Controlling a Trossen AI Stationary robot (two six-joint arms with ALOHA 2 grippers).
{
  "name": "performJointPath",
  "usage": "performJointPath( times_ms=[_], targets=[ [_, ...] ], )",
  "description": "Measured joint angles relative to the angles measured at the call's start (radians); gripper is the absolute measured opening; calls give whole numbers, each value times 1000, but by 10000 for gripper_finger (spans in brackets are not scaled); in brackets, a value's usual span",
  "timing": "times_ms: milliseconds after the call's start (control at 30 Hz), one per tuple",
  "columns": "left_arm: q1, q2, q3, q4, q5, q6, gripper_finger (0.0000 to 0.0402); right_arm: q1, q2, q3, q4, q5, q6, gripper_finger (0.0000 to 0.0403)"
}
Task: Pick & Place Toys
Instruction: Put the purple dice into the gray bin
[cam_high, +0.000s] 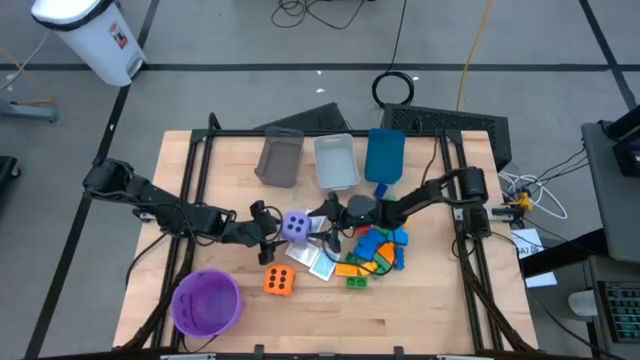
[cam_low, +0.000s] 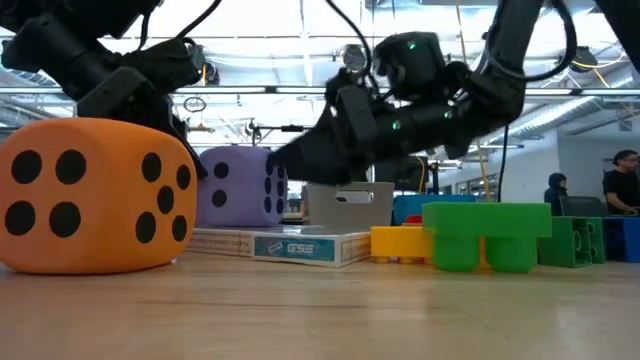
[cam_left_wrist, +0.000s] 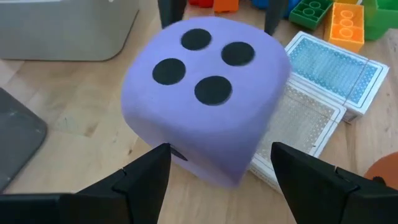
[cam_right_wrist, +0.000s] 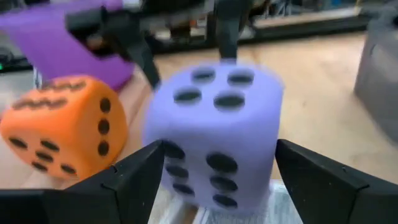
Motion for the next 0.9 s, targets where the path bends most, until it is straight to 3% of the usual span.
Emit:
performJointPath(
  times_ms=[133, 400, 700, 900],
  targets=[
    [17, 0, -2, 2, -3, -7, 282, -2, 59, 42, 13, -19, -4, 295],
    [49, 0, -3, 10, 48, -6, 280, -1, 57, 55, 5, -18, -6, 261],
    [52, 0, -4, 31, 54, 2, 206, 4, 54, 55, 0, -20, -13, 226],
    [52, 1, -4, 45, 54, 24, 210, 16, 56, 54, 22, -13, -48, 224]
  ],
)
